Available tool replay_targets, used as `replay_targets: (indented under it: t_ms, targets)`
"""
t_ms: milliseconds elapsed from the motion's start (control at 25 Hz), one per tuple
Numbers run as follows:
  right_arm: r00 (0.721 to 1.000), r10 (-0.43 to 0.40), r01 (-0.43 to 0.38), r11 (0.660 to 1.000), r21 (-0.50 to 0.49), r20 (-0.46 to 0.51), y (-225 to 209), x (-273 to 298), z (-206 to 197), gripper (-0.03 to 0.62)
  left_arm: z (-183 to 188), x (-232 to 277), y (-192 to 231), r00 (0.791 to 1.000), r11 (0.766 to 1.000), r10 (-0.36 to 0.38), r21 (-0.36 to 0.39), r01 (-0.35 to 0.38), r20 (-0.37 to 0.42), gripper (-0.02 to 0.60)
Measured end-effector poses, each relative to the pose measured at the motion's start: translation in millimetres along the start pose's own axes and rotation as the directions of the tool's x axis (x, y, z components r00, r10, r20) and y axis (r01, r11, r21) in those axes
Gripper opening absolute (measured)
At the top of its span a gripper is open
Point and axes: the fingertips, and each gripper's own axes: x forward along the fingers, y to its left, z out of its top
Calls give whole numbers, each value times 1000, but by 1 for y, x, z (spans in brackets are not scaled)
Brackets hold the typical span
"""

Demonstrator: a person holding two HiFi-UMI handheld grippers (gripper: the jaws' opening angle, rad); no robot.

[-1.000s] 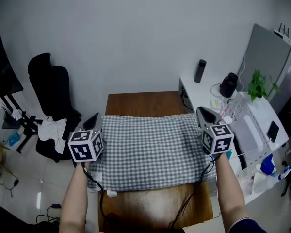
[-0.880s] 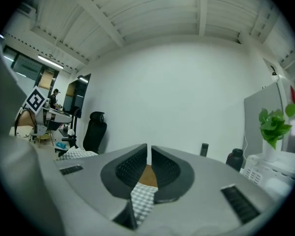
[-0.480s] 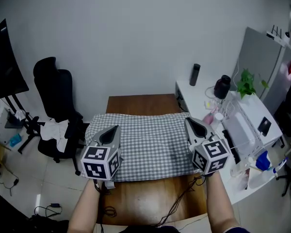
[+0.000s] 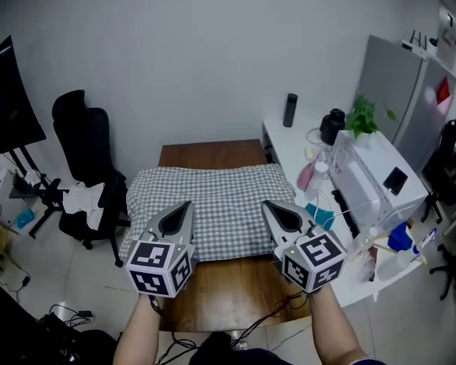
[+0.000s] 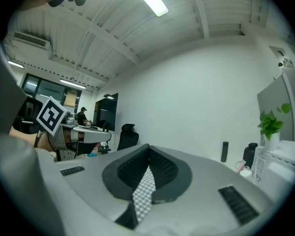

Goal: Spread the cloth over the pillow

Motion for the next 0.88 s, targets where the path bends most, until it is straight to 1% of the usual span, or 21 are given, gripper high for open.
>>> replay_targets:
  t_ms: [80,160,320,440,520,600,880]
  targets:
    - [1000,22,-22,1000,9,-3,11,-10,-5,12,-7,-9,-15,1000,1000,-12,7,12,-1,3]
    - [999,37,-37,999,32,4,18,-15,-10,12,-14,-15,-27,1000,1000,-25,0,25,-6,3]
    - [998,67,-68,994,84,16,39,-23,-23,12,-25,-25,-42,999,999,-32,4,32,-18,3]
    - [994,106,-108,988,113,22,58,-26,-33,12,-32,-32,-55,996,996,-88,2,88,-16,3]
    - [992,126,-127,985,114,18,69,-27,-40,12,-40,-35,-63,992,992,-124,6,125,-21,3]
    - [991,131,-132,986,107,15,74,-26,-43,12,-45,-36,-65,990,990,-139,6,139,-30,3]
    - [992,125,-125,988,92,9,89,-25,-44,12,-52,-46,-63,989,990,-141,-15,140,-38,3]
